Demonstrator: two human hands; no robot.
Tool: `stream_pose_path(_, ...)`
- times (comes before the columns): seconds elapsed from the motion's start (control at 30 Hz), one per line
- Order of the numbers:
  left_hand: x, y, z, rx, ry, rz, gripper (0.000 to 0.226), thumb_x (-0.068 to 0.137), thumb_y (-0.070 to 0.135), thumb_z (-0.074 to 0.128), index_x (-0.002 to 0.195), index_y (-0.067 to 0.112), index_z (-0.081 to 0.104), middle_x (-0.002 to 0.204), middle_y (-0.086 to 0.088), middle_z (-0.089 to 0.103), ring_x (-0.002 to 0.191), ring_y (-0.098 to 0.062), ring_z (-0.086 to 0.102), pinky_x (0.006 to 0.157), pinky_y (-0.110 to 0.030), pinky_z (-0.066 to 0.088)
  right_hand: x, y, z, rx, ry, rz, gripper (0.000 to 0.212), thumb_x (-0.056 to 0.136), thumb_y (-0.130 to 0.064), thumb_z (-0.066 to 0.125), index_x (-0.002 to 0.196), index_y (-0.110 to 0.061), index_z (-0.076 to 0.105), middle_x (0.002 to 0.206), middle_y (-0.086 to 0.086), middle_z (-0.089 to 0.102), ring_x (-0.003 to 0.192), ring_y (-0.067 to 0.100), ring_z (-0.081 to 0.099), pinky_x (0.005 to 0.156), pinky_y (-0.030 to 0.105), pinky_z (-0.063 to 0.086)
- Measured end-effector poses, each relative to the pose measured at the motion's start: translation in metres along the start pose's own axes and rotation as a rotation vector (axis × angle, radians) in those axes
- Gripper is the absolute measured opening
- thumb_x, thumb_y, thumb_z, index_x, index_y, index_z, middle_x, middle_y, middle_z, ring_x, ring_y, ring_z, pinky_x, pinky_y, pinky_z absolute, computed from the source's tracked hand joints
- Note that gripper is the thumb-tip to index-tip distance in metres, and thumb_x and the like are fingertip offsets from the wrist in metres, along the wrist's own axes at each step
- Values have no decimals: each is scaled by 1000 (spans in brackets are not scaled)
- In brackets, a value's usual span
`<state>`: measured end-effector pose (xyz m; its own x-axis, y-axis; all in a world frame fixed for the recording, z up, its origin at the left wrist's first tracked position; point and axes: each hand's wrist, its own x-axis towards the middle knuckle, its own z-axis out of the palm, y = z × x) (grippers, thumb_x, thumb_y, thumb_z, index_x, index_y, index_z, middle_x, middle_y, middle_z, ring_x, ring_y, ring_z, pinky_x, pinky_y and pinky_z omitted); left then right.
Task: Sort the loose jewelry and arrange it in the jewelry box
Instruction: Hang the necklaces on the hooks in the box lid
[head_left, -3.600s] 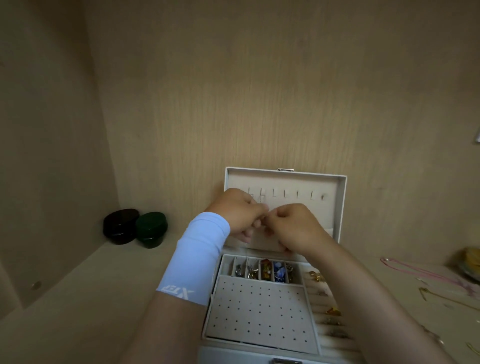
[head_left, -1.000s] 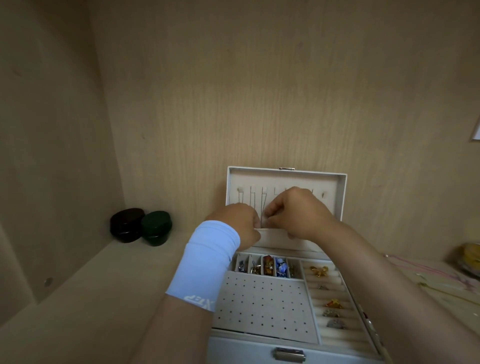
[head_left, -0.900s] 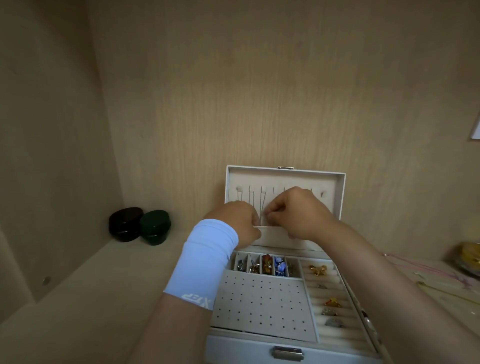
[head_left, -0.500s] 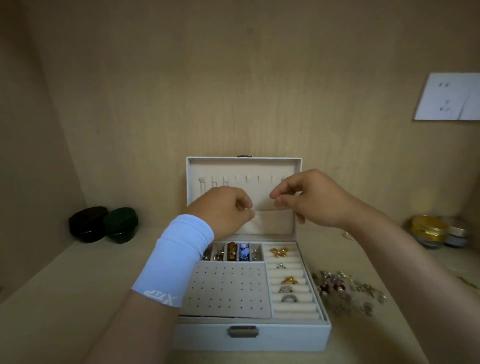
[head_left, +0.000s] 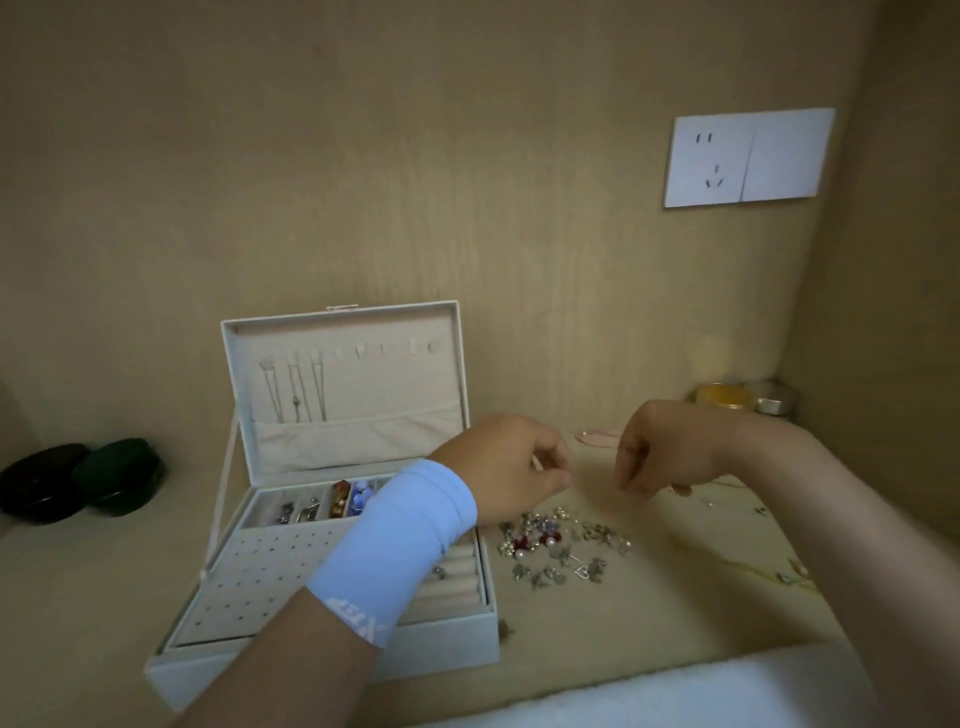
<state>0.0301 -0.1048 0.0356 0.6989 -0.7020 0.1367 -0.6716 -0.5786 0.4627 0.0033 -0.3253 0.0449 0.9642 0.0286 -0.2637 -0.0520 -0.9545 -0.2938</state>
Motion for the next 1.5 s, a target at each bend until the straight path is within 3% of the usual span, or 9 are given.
stream_pose_path(0.17, 38, 33, 37, 82, -169, 46, 16, 90, 26, 64, 101, 27, 76, 101, 11, 70, 77, -3, 54, 77, -17, 40, -2, 31, 9, -142, -160, 214, 24, 67, -36, 83, 87, -22, 81, 65, -3, 68, 53, 12, 56, 58, 22, 45)
stream_pose_path(0.33, 57, 49, 68, 198, -278, 62, 23, 90, 27, 63, 109, 30, 75, 105, 7, 72, 85, -11, 59, 78, -20, 41, 2, 45, 19, -63, -107, 192, 24, 73, -37, 83, 77, -15, 75, 41, -9, 56, 44, 10, 51, 58, 24, 43)
stream_pose_path(0.57, 77, 45, 82, 255, -234, -41, 22, 86, 33, 64, 106, 35, 74, 108, 10, 71, 98, -16, 64, 92, -33, 52, -1, 70, 23, 134, -51, 136, 12, 78, -28, 83, 80, -18, 77, 55, -10, 65, 45, 8, 52, 39, 12, 36)
stream_pose_path(0.9, 90, 57, 101, 501, -141, -22, 21, 87, 37, 57, 87, 24, 73, 89, 3, 70, 83, -22, 64, 71, -29, 48, 3, 78, 27, 185, -44, 123, 18, 74, -23, 85, 91, -20, 81, 59, -9, 66, 48, 9, 53, 52, 20, 42)
stream_pose_path(1.03, 88, 56, 103, 548, -216, -51, 28, 94, 35, 46, 97, 18, 67, 98, -2, 68, 89, -25, 63, 77, -33, 52, 3, 77, 30, 205, -29, 107, 22, 70, -28, 88, 89, -20, 81, 60, -6, 66, 49, 10, 53, 56, 21, 42)
stream_pose_path(1.1, 85, 56, 97, 452, -235, -91, 27, 95, 33, 45, 99, 17, 66, 100, -2, 67, 91, -25, 63, 84, -36, 53, 1, 77, 26, 196, -22, 106, 23, 73, -30, 86, 93, -19, 81, 56, -8, 64, 52, 10, 54, 54, 20, 42)
stream_pose_path(1.23, 72, 52, 64, 49, -107, -143, 21, 93, 29, 49, 89, 15, 64, 86, 0, 62, 75, -18, 54, 78, -31, 50, -7, 68, 15, 230, -36, 59, 16, 84, -32, 75, 94, -20, 77, 80, 2, 72, 69, 12, 62, 65, 25, 49)
stream_pose_path(1.4, 61, 47, 40, -506, -53, -162, 19, 94, 21, 47, 84, 14, 61, 80, -3, 68, 71, -16, 59, 74, -35, 50, -19, 56, 12, 688, -166, -130, 12, 99, -12, 49, 102, -14, 60, 95, 12, 75, 86, 25, 71, 81, 37, 51)
stream_pose_path(1.5, 49, 48, 21, -734, -25, -129, 24, 100, 11, 43, 82, 10, 59, 71, -4, 66, 67, -16, 58, 66, -26, 49, -25, 41, 6, 765, -171, -250, 17, 104, -16, 46, 103, -12, 63, 79, 12, 68, 70, 27, 66, 78, 40, 48)
